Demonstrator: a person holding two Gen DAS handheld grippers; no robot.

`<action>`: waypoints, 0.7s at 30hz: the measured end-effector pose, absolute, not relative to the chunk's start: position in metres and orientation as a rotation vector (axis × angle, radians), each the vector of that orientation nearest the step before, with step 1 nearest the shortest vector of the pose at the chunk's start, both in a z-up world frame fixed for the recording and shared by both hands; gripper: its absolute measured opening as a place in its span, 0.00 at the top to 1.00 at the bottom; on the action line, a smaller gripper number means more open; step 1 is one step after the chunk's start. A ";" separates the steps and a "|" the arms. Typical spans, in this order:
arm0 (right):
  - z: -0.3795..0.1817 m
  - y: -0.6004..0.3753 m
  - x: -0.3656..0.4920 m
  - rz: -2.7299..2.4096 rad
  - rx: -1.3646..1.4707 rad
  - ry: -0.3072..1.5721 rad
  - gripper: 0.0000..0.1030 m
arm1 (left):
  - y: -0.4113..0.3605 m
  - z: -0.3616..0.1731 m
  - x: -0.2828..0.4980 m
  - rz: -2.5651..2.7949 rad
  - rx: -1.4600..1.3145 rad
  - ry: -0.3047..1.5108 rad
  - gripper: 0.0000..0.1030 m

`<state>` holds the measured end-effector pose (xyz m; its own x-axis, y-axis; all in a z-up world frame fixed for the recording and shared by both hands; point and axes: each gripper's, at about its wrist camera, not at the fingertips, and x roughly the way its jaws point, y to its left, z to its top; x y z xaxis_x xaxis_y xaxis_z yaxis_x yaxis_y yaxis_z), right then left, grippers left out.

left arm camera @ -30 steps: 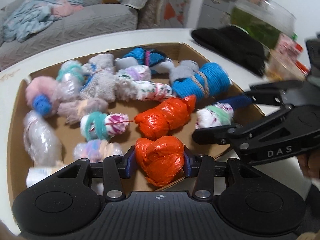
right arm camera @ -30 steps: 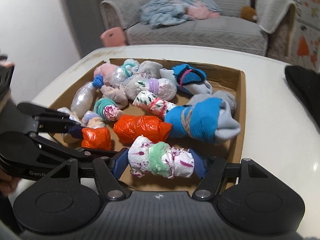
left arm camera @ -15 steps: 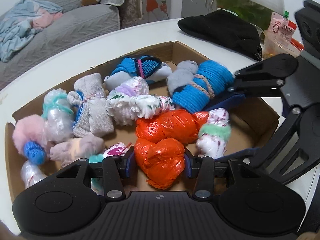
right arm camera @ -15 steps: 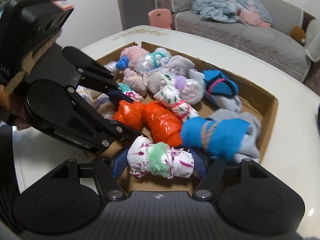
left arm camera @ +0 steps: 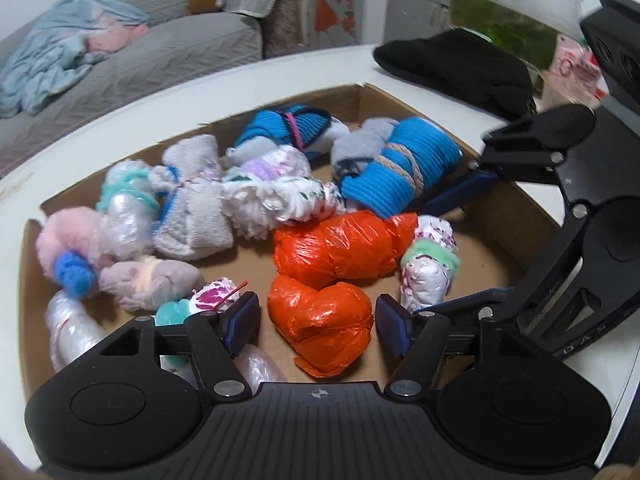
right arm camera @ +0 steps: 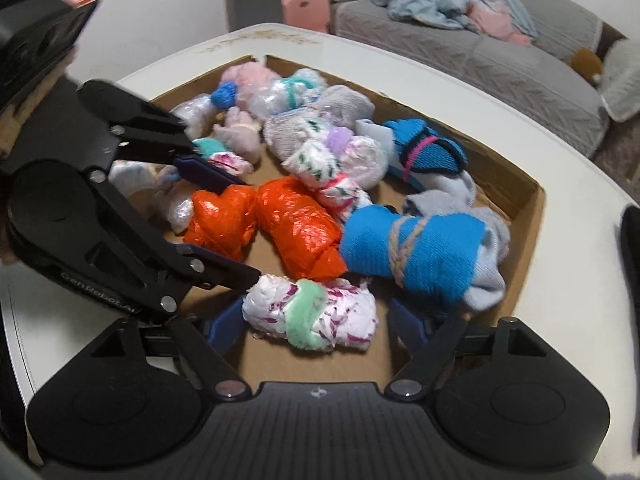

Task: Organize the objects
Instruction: 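Open both grippers to release the bundles and withdraw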

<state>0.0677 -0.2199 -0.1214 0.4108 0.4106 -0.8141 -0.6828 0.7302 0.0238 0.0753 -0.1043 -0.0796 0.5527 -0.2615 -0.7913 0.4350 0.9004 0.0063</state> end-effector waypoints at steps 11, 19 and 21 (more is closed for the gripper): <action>-0.117 -0.219 0.067 0.649 -0.339 0.940 0.16 | -0.103 -0.060 0.066 -0.362 0.159 0.872 0.22; -0.104 -0.218 0.061 0.620 -0.292 0.939 0.12 | -0.094 -0.046 0.050 -0.274 0.096 0.827 0.12; -0.101 -0.218 0.059 0.613 -0.274 0.938 0.10 | -0.089 -0.041 0.045 -0.245 0.079 0.808 0.06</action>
